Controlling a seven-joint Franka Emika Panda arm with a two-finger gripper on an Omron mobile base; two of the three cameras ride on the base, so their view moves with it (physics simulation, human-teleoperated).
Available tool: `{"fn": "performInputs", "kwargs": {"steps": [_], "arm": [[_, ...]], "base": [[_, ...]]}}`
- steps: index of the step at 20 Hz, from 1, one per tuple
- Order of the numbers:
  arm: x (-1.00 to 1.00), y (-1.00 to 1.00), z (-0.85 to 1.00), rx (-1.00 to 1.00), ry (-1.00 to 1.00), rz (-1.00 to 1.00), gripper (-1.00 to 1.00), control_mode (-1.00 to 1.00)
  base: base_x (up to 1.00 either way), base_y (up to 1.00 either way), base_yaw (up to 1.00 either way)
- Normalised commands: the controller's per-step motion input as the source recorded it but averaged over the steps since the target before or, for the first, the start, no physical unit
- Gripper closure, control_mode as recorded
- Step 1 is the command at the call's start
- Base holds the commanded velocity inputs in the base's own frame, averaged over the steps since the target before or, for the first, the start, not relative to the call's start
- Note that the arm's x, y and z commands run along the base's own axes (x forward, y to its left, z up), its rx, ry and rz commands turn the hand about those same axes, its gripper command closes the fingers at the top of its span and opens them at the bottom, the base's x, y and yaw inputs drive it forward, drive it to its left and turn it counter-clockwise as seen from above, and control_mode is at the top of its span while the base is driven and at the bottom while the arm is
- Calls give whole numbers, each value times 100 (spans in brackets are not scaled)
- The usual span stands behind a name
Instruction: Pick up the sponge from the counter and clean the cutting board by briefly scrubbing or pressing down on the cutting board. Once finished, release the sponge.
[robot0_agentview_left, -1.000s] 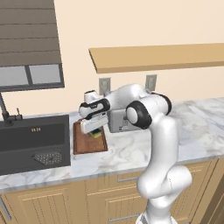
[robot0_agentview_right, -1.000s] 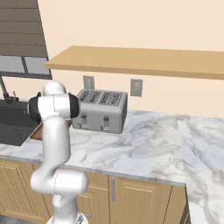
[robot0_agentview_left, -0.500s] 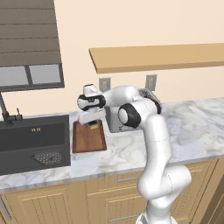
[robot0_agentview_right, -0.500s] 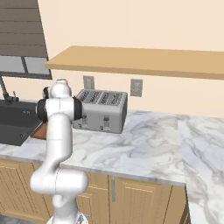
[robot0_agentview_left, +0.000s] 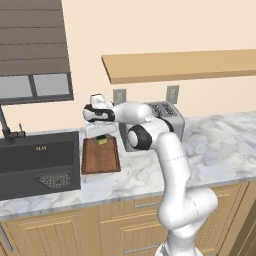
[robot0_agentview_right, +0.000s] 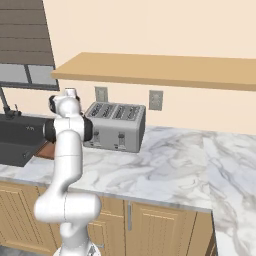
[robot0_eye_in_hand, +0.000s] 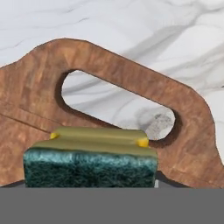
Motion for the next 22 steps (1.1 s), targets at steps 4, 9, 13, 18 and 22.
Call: {"fn": "performInputs", "kwargs": {"steps": [4, 9, 13, 18, 22], "arm": [[-38, 60, -29, 0, -9, 0, 100, -100], [-60, 56, -26, 0, -9, 2, 100, -100], [-87, 33, -19, 0, -7, 7, 100, -100], [-98, 14, -8, 0, -6, 11, 100, -100], [-100, 4, -16, 2, -8, 12, 100, -100]], "base": [[0, 0, 0], [0, 0, 0], [0, 0, 0], [0, 0, 0], [0, 0, 0]]}}
